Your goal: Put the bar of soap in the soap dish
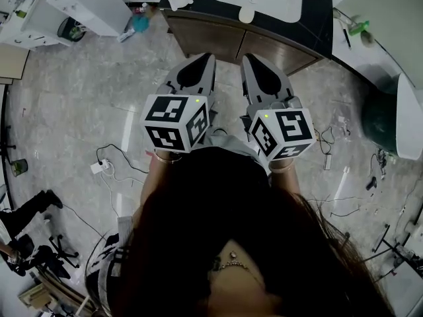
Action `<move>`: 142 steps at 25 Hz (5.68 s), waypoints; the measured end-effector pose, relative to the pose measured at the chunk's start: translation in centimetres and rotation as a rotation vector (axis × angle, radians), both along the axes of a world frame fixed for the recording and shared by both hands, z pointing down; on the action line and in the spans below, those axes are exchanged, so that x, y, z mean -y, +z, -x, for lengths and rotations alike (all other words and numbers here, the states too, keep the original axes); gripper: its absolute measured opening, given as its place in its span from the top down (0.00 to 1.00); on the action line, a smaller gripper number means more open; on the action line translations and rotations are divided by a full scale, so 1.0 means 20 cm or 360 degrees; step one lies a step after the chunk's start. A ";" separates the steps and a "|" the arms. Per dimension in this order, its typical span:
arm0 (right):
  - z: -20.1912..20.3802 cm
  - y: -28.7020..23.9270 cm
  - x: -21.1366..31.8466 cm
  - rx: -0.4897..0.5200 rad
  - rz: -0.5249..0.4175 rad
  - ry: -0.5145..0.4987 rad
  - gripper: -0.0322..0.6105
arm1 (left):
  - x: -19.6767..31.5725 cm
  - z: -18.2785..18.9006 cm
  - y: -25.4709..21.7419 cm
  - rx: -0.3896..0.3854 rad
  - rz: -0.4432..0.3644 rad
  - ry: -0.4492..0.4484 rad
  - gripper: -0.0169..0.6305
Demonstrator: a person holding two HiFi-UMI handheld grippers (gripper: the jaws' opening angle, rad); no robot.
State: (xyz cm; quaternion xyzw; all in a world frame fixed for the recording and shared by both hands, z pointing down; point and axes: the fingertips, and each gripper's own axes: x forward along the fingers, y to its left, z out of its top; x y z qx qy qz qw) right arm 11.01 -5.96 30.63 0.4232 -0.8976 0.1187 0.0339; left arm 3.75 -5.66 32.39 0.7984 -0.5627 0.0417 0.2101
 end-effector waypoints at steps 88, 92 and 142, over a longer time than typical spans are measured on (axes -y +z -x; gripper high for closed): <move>-0.10 1.63 1.57 -0.0782 0.1365 0.0607 0.47 | 1.60 0.48 0.35 0.0040 0.0393 0.0101 0.98; -0.09 1.62 1.57 -0.0751 0.1371 0.0584 0.47 | 1.59 0.51 0.34 0.0033 0.0384 0.0081 0.98; 1.34 1.14 1.80 -0.0624 0.0798 -0.0546 0.47 | 1.12 1.41 0.33 -0.0039 0.0379 -0.0924 0.98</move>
